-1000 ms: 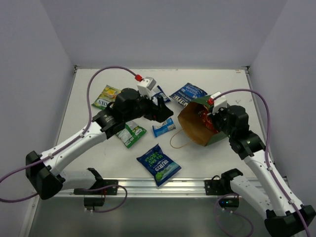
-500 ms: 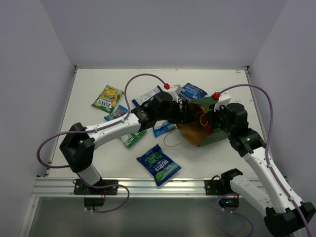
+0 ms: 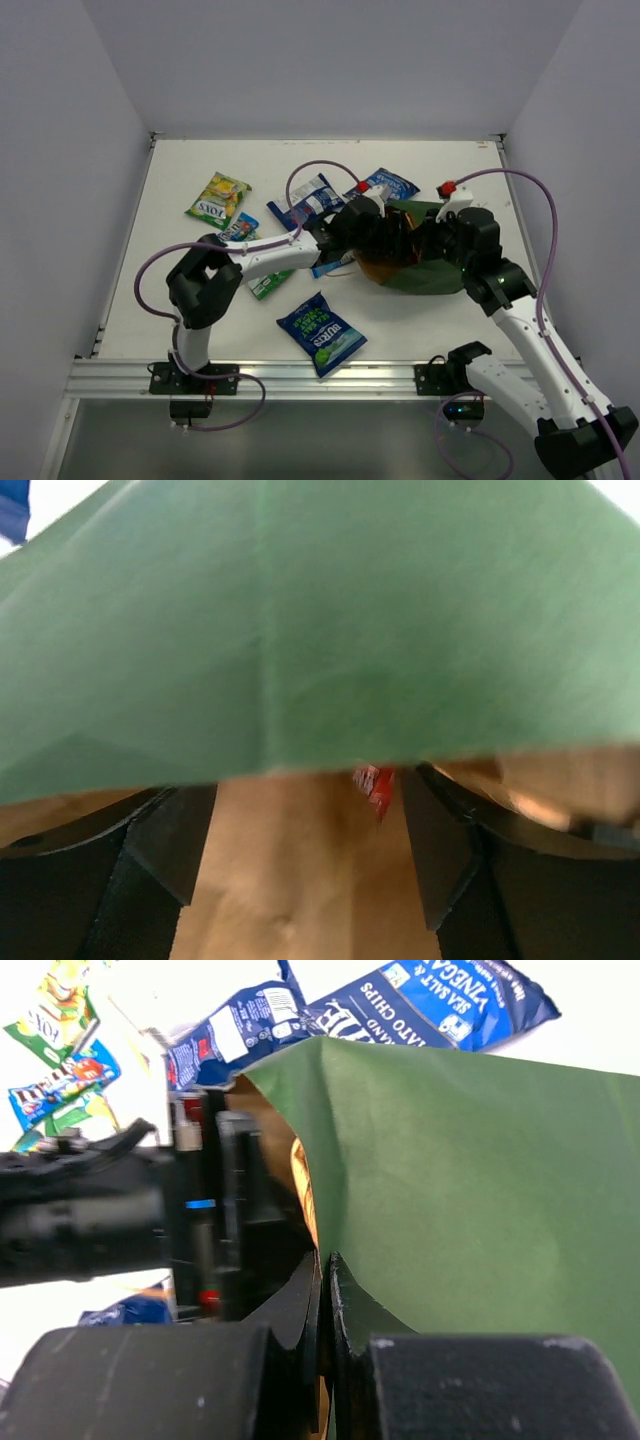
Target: Take the snacks out of the paper bag
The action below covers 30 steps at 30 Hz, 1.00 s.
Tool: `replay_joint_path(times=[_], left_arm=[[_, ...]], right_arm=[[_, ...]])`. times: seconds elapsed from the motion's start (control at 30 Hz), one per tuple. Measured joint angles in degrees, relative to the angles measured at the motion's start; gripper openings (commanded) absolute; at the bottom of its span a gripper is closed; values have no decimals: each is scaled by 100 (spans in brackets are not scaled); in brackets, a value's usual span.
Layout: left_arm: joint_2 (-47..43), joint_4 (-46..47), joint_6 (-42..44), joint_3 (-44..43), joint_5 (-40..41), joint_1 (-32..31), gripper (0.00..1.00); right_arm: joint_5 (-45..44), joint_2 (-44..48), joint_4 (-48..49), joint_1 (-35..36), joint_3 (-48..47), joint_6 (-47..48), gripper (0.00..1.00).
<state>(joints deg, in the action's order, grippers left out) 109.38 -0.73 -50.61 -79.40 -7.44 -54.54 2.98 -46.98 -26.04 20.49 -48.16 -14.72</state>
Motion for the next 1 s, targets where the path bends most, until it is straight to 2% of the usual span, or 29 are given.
replay_joint_path(times=[0.13,0.53,0.7,0.8,0.97,1.0], left_arm=[[393,20,-90,-319,4,-20,91],[994,496,-138,-599,-166,-76,88],[1274,1005,-225,-601,-271,-87,77],[1475,1283,-299,-601,-214,-98,67],[1696,1991,-570,-413,-223,-109,59],[1700,2109,-610,-348,-225,-111,53]], right_arm=[[-48,-70,98,-61,0,-203,0],[-225,-149,190,-188,0,-243,0],[-227,-284,208,-214,0,-247,0],[-24,-332,208,-205,0,-337,0],[413,-341,157,-146,0,-551,0],[450,-343,129,-140,0,-573,0]])
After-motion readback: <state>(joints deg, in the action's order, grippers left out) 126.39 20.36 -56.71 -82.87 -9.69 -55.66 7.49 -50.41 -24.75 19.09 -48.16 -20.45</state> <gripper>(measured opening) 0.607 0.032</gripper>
